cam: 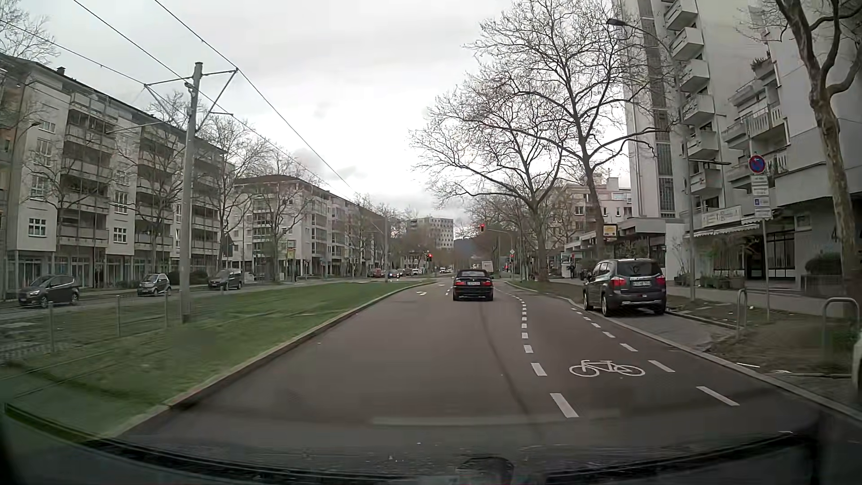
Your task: Follow the waypoints while adhering to traffic rules and regulations
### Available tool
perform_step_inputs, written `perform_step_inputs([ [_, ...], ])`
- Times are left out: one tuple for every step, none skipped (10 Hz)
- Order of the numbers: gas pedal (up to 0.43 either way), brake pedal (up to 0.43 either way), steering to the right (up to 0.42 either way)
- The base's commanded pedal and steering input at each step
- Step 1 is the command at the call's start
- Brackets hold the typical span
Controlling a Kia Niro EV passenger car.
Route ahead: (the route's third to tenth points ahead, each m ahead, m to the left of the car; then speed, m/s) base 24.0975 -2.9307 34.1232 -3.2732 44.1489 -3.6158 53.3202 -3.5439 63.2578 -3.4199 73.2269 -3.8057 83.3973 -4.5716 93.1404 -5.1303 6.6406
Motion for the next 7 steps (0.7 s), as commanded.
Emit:
perform_step_inputs([
  [0.047,0.000,0.032],
  [0.047,0.000,0.032],
  [0.047,0.000,0.032],
  [0.047,0.000,0.032],
  [0.047,0.000,0.032],
  [0.047,0.000,0.032],
  [0.047,0.000,0.032],
])
